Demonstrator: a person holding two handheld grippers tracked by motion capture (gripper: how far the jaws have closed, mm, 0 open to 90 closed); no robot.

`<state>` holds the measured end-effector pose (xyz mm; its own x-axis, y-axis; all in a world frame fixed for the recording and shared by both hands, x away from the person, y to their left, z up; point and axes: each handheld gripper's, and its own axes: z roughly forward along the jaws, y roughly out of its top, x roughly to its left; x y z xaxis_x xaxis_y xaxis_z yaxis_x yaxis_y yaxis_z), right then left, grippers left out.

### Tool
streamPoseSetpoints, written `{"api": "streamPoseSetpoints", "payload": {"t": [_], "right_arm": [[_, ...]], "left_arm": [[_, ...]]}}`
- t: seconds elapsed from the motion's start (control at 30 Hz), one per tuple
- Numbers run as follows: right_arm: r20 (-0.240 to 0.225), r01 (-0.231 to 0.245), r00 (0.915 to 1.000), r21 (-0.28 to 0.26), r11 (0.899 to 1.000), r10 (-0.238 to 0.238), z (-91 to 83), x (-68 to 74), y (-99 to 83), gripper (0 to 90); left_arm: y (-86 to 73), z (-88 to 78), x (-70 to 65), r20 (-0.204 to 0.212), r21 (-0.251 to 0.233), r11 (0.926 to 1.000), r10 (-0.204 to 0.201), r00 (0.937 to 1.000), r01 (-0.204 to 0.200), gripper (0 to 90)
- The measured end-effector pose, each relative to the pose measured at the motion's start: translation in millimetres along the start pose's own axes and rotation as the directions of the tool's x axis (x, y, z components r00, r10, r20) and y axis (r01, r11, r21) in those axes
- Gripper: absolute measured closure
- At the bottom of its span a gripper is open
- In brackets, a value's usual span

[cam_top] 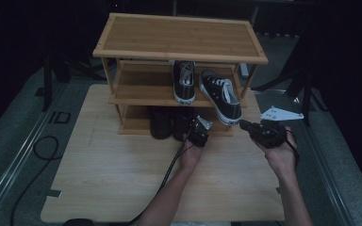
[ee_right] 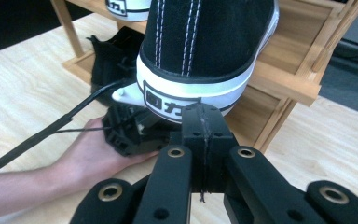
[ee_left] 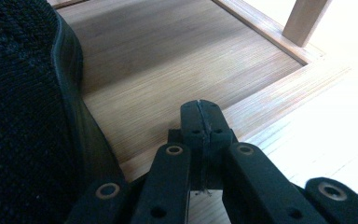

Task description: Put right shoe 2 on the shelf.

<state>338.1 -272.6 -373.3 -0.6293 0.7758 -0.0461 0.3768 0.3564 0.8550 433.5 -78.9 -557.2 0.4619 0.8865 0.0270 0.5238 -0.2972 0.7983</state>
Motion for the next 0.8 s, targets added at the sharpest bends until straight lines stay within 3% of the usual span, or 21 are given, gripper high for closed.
{"api": "streamPoseSetpoints", "payload": {"t": [0.23, 0.4, 0.8], "right_arm": [[0.016, -0.006, 0.9998, -0.002, 1.0, 0.006, 14.1, -0.8, 8.0, 90.0], [-0.004, -0.028, 0.9996, -0.007, 1.0, 0.028, 22.9, -1.3, 9.6, 90.0], [-0.019, -0.028, 0.9994, -0.01, 1.0, 0.028, 35.5, 2.7, 15.3, 90.0]], "left_arm": [[-0.1, -0.1, 0.8, 0.007, 0.001, 1.0, -0.005, 1.0, 0.005, 90.0], [0.0, -0.2, 0.8, 0.005, 0.001, 1.0, -0.003, 1.0, 0.003, 90.0], [-0.1, -0.1, 0.8, 0.005, 0.0, 1.0, -0.003, 1.0, 0.003, 90.0]]}}
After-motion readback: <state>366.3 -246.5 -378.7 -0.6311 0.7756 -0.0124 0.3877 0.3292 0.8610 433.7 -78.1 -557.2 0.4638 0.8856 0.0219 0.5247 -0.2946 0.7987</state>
